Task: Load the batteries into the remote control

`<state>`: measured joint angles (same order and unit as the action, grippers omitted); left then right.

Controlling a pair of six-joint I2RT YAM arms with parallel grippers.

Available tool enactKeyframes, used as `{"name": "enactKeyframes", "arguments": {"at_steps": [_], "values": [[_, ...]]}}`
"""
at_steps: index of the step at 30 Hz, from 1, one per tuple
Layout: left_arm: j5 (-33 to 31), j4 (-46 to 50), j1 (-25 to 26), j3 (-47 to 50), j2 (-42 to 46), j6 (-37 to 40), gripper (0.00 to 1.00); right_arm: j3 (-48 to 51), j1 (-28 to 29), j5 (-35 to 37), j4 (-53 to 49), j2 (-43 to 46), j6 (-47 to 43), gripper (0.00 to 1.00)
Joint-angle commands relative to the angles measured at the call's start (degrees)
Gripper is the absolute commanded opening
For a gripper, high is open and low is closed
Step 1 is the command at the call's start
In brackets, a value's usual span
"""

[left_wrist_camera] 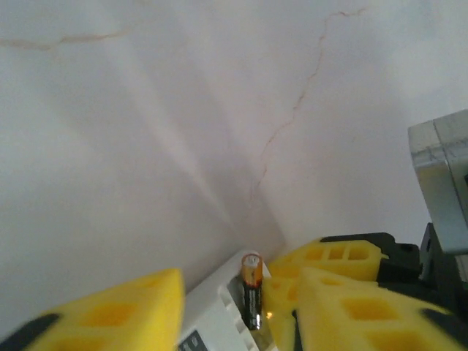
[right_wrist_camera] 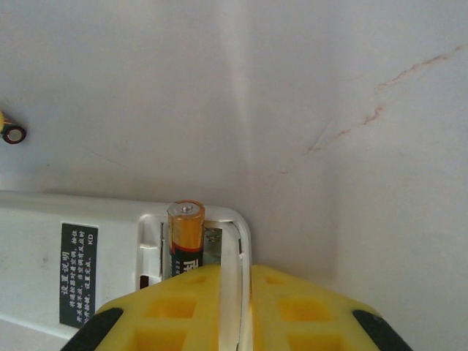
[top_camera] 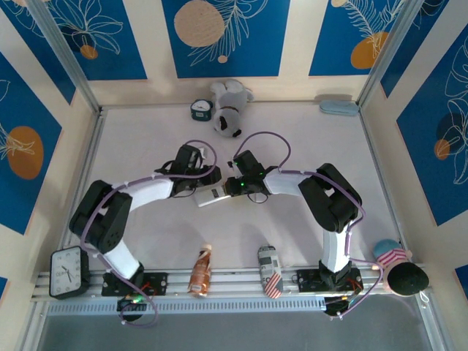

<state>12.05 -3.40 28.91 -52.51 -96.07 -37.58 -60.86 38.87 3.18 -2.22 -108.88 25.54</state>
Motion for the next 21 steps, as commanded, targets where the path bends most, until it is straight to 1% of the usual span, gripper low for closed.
{"name": "enactKeyframes", "arguments": {"at_steps": [1,2,3,4,5,6,11,15,21], "values": [[3.53,1.54,-1.46,-1.40,-2.35,-0.08,0.31,-0.40,-0.10,-1.61,-1.03,-0.40,-0.73,0.18],[4.12,0.59,-1.60,-1.43,-2.87,-0.66,0.23,-0.48,-0.15,-1.62,-1.03,-0.44,-0.75,0.18],[4.81,-0.34,-1.71,-1.53,-3.33,-1.27,0.19,-0.49,-0.20,-1.66,-1.02,-0.45,-0.69,0.18],[5.42,-1.08,-1.76,-1.61,-3.71,-1.75,0.18,-0.42,-0.18,-1.60,-1.01,-0.46,-0.61,0.18],[6.03,-1.70,-1.81,-1.87,-4.25,-2.18,0.11,-0.48,-0.19,-1.66,-0.99,-0.54,-0.72,0.18],[6.69,-2.10,-1.85,-2.20,-4.77,-2.55,0.01,-0.49,-0.23,-1.55,-1.00,-0.48,-0.75,0.18],[10.54,-2.92,-1.90,-3.40,-7.06,-4.30,0.00,-0.49,-0.38,-1.66,-0.94,-0.62,-0.57,0.18],[11.65,-4.29,-1.92,-3.20,-7.55,-5.52,0.00,-0.57,-0.35,-1.81,-1.02,-0.78,-0.58,0.18],[12.89,-4.64,-1.97,-3.34,-7.95,-5.40,0.00,-0.58,-0.35,-1.78,-1.05,-0.74,-0.55,0.18]]}}
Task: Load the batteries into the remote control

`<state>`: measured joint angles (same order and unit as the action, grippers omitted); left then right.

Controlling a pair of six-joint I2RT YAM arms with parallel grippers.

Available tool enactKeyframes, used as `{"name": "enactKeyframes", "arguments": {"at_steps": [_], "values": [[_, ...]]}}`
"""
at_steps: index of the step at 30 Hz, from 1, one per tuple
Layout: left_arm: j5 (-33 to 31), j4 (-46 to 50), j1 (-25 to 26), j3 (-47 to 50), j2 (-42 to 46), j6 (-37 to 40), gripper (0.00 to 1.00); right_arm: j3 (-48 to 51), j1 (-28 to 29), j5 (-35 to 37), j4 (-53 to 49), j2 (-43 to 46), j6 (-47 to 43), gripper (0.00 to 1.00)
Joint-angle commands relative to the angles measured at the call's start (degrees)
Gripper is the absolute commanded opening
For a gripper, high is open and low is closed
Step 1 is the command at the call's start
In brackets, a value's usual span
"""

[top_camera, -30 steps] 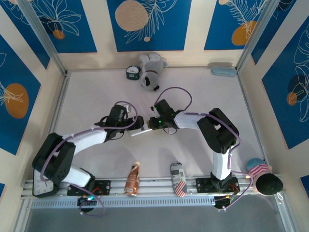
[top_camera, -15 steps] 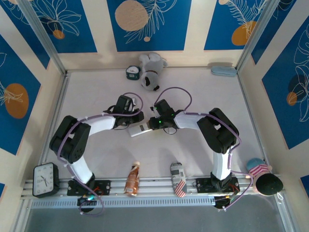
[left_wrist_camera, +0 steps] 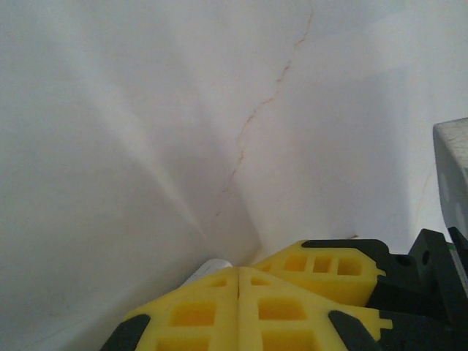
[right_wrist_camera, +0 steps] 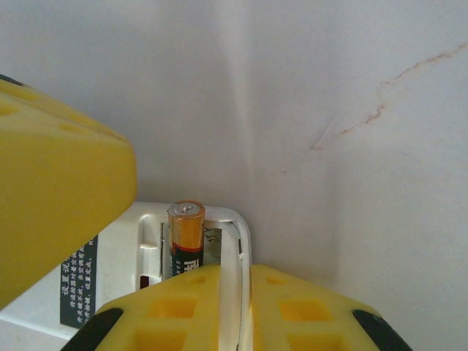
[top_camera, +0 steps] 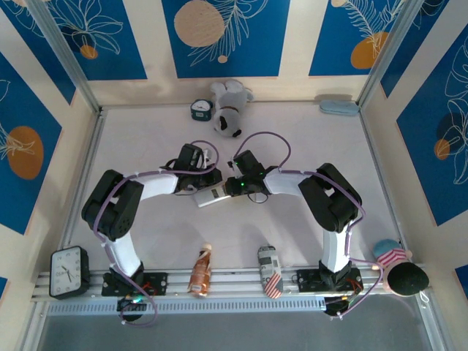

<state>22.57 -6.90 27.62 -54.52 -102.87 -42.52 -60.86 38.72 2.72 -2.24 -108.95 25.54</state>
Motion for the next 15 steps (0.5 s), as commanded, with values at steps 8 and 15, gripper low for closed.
{"name": "enactKeyframes", "arguments": {"at_steps": [8,15], "values": [[4.11,-0.29,-0.65,-2.23,-2.63,-0.19,0.00,-0.57,-0.14,-1.48,-1.10,-0.73,-0.58,0.17],[4.68,0.63,-0.65,-1.48,-2.08,0.40,0.00,-0.66,-0.13,-1.53,-1.07,-0.83,-0.58,0.16]]}}
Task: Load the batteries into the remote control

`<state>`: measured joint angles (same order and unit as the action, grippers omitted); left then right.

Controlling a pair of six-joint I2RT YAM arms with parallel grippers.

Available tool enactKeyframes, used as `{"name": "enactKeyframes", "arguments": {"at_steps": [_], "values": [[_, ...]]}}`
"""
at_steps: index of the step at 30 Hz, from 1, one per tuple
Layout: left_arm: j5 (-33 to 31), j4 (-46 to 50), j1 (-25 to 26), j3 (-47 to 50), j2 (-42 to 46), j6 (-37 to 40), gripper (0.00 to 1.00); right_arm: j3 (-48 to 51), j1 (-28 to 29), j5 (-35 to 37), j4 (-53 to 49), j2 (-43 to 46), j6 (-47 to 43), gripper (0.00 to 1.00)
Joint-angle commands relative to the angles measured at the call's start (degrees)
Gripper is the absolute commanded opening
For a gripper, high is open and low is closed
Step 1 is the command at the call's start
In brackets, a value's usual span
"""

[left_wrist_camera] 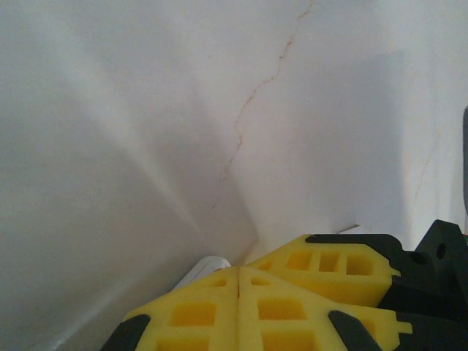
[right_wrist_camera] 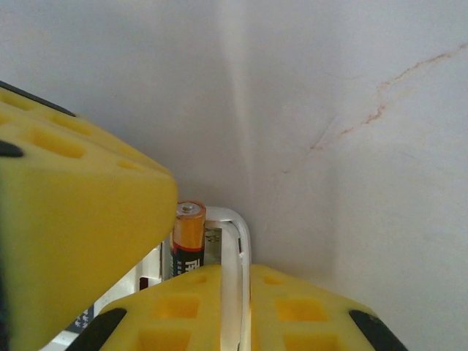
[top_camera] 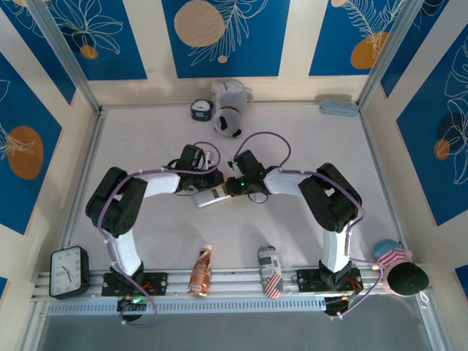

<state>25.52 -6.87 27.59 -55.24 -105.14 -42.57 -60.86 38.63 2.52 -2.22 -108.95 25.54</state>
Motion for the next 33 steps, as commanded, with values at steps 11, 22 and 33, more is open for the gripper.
{"name": "enactKeyframes", "arguments": {"at_steps": [11,22,33], "values": [[1.64,3.13,-0.62,0.49,1.95,2.22,0.00,-0.71,-0.05,-1.19,-1.10,-1.01,-0.56,0.17],[0.82,5.02,-2.08,-2.43,1.91,3.18,0.04,-0.66,0.16,-1.47,-0.99,-1.04,-0.89,0.16],[5.54,4.85,-2.46,-6.14,-2.51,2.66,0.06,-0.69,0.35,-1.62,-0.75,-1.39,-1.10,0.16]]}}
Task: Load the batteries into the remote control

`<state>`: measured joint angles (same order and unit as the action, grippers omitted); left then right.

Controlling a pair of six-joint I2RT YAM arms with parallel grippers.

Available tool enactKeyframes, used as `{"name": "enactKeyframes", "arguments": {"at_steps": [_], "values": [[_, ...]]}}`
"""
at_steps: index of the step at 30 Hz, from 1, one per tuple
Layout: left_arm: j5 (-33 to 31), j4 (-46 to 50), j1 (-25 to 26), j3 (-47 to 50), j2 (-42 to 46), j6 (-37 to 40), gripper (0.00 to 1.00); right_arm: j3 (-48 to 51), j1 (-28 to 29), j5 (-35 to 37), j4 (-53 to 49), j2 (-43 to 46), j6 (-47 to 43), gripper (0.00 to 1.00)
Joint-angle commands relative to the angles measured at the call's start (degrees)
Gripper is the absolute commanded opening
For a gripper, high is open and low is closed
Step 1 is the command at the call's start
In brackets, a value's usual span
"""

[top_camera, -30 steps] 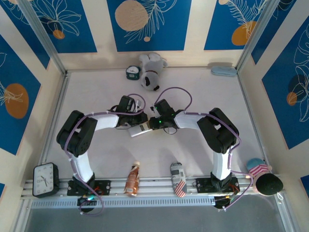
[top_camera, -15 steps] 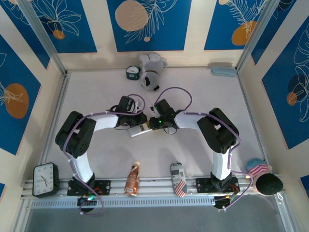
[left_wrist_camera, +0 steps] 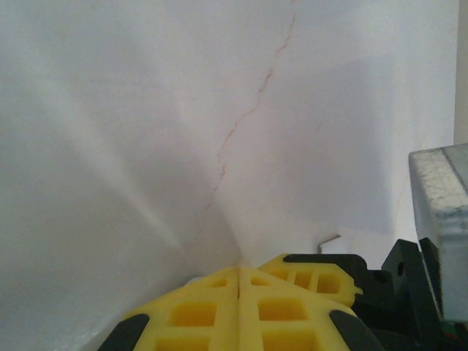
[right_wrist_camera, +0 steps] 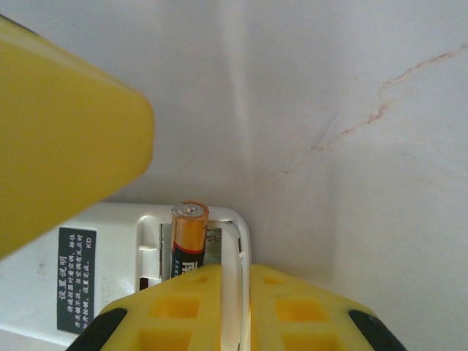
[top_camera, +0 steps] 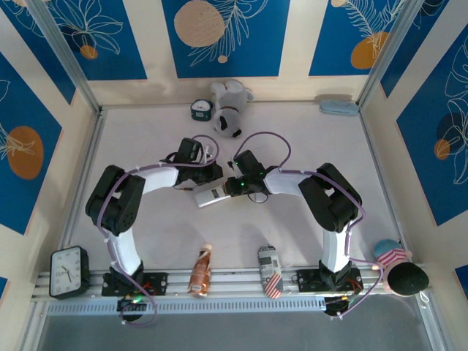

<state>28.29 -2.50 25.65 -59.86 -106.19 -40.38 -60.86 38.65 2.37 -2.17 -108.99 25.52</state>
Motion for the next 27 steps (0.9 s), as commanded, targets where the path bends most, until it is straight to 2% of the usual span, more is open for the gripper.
{"name": "enactKeyframes", "arguments": {"at_steps": [1,27], "values": [[3.04,0.40,-0.51,-1.56,-1.64,0.42,0.06,-0.68,0.26,-1.49,-0.78,-1.31,-1.07,0.16],[5.35,3.83,-0.52,-3.43,-4.47,2.88,0.11,-0.84,0.81,-0.61,-1.15,-1.29,-1.38,0.16]]}}
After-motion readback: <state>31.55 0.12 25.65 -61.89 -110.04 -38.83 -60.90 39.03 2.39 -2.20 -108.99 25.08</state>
